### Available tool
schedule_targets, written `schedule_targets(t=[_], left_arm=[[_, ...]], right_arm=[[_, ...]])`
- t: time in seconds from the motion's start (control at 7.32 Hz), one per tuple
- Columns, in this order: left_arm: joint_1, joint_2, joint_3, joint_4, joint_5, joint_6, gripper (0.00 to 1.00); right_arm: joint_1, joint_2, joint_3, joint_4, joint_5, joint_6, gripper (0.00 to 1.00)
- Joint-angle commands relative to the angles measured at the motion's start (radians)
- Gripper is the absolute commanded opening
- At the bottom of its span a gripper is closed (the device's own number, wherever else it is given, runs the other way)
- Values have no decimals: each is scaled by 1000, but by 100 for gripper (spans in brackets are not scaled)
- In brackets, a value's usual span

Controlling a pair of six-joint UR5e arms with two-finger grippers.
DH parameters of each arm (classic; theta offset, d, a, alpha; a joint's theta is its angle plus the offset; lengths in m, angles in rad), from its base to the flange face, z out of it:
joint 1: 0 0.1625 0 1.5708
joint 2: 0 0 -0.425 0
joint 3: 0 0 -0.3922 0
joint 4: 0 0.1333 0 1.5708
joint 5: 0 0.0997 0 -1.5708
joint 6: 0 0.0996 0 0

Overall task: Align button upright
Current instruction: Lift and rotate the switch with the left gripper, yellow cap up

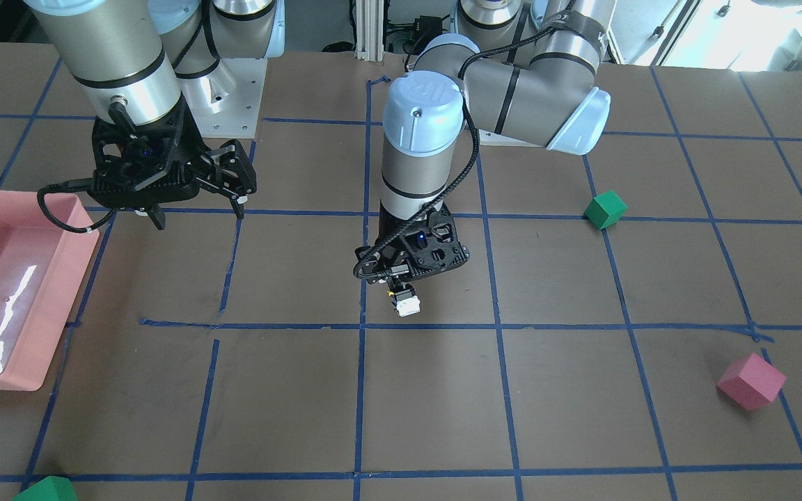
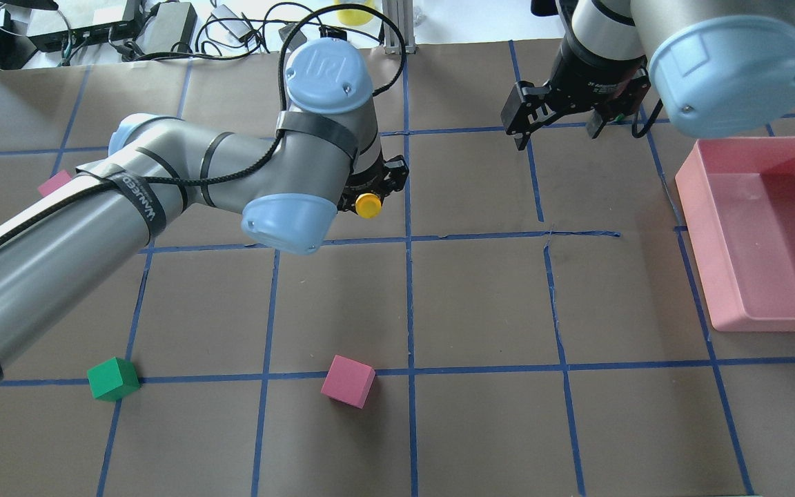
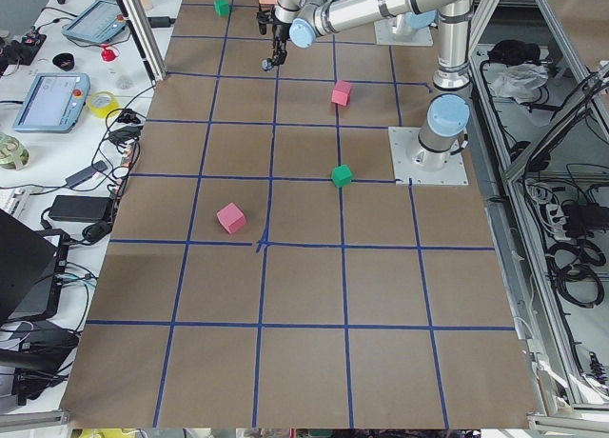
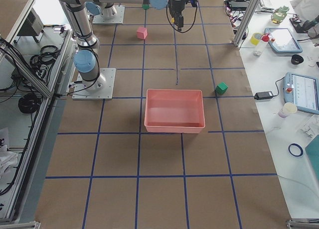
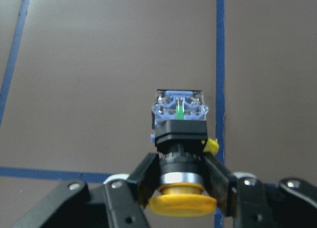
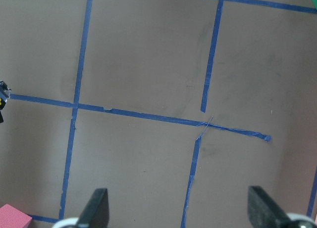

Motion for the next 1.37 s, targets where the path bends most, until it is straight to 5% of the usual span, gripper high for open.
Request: schedule_targets(t=[0.0, 0.41, 0.68, 1.23], left_arm=[[58, 0, 26, -102, -199, -265, 0], [199, -93, 71, -98, -655, -548, 0], [224, -171, 61, -96, -738, -552, 0], [224, -294, 68, -89, -734, -547, 0]], right_arm=[[0, 2, 2, -2, 1, 0, 100], [-1, 0, 2, 0, 1, 0, 100], [-1, 2, 0, -2, 6, 0, 100], [-3, 2, 2, 2, 1, 0, 100]])
